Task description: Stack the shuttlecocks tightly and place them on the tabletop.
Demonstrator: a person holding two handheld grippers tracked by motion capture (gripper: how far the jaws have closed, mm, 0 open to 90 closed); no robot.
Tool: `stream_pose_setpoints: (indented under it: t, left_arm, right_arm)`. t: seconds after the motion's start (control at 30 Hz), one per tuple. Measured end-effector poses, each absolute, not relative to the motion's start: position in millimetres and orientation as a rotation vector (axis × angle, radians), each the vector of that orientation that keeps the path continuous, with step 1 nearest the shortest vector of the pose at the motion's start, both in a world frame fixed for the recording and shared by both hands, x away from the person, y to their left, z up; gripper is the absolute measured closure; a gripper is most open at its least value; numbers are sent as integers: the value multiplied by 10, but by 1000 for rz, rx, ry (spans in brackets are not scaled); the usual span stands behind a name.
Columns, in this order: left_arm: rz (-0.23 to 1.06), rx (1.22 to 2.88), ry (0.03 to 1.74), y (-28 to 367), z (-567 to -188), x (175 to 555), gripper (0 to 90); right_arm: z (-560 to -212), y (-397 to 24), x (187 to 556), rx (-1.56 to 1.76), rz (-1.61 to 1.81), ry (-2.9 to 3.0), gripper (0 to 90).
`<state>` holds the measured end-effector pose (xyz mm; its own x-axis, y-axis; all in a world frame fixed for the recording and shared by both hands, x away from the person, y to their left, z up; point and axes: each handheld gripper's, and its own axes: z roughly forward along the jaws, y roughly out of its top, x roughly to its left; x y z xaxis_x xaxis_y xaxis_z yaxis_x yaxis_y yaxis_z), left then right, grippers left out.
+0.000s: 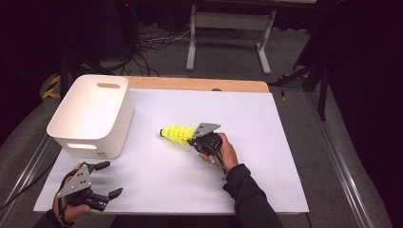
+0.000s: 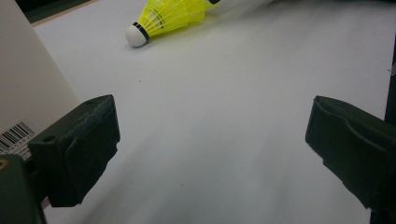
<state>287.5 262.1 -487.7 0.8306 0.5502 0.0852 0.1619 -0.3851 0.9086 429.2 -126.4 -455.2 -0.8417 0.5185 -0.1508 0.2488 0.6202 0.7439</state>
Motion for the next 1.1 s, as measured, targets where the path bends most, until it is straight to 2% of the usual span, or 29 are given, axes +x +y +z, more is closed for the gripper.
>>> stream_pose_setpoints:
  t: [0.67,0.83,0.9,1.0,1.03,1.1]
  left_arm:
    - [457,1946,530,2620,-4872,2867,39]
    - [462,1947,530,2626,-4871,2868,38]
    - [463,1945,530,2625,-4869,2866,39]
    - [464,1948,529,2625,-4871,2868,39]
    - [463,1946,531,2624,-4870,2868,39]
    - [464,1945,530,2624,-4869,2867,39]
  right_arm:
    - [-4600,-1213,4311,632,1070,2509,878]
    - [-4619,-1208,4315,643,1053,2515,829]
    - [-4629,-1203,4311,651,1047,2512,760]
    - [-4627,-1203,4294,658,1036,2507,728]
    - [-4609,-1212,4280,661,1040,2498,662]
    - [-4584,-1225,4261,669,1044,2484,611]
